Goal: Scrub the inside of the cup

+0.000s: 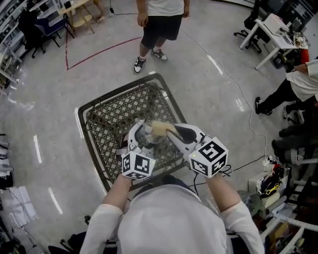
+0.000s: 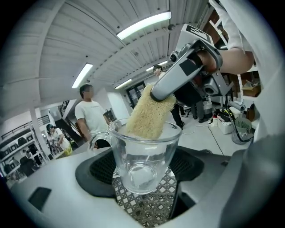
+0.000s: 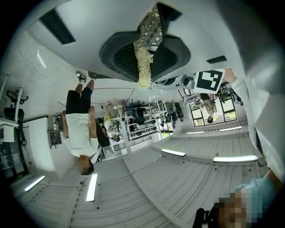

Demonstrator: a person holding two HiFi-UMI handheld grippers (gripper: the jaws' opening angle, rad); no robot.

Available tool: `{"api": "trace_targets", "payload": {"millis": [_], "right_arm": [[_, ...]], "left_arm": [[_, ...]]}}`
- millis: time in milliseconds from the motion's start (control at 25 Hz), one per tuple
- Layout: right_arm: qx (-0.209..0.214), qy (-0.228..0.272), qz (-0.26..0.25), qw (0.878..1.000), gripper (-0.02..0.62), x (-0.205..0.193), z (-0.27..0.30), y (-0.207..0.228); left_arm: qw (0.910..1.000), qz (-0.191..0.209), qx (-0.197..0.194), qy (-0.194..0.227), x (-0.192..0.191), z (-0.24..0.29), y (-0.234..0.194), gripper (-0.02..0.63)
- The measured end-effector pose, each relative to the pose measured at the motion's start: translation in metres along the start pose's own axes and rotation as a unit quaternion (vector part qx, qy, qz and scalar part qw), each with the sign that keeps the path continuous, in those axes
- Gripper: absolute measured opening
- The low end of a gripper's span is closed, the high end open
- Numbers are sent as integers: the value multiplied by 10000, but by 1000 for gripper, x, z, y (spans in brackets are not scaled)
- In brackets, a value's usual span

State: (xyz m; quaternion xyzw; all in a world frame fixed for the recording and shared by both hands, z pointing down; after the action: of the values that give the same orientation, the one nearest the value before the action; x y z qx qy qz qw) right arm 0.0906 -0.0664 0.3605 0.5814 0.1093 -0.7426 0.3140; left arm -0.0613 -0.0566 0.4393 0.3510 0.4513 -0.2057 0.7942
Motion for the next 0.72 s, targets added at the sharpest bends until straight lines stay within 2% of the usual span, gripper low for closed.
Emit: {"api": "trace_targets", "payload": {"millis": [200, 440, 720], "right_arm": [[-29, 291, 145, 9995, 89, 0, -5, 4], [-95, 1026, 444, 9937, 89, 0, -22, 13], [-349, 1072, 690, 9912, 89, -14, -29, 28]], "left_arm": [[9998, -159, -67, 97, -3, 8, -2, 357], [9982, -546, -72, 246, -20, 24, -3, 357], [9960, -845, -154, 260, -40, 44, -6, 357]]}}
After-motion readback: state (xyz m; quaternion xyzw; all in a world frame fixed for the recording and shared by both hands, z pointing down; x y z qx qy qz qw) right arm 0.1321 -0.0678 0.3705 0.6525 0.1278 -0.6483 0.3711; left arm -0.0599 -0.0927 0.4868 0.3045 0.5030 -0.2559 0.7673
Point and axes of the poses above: the fingertips, and each gripper's own axes: z forward along the fingers, y to its right, x out of its top, the point moved 9 cm from there along -z, backward along the fingers, and after that the axes turned 3 degrees about y, right-handed, at the moved point
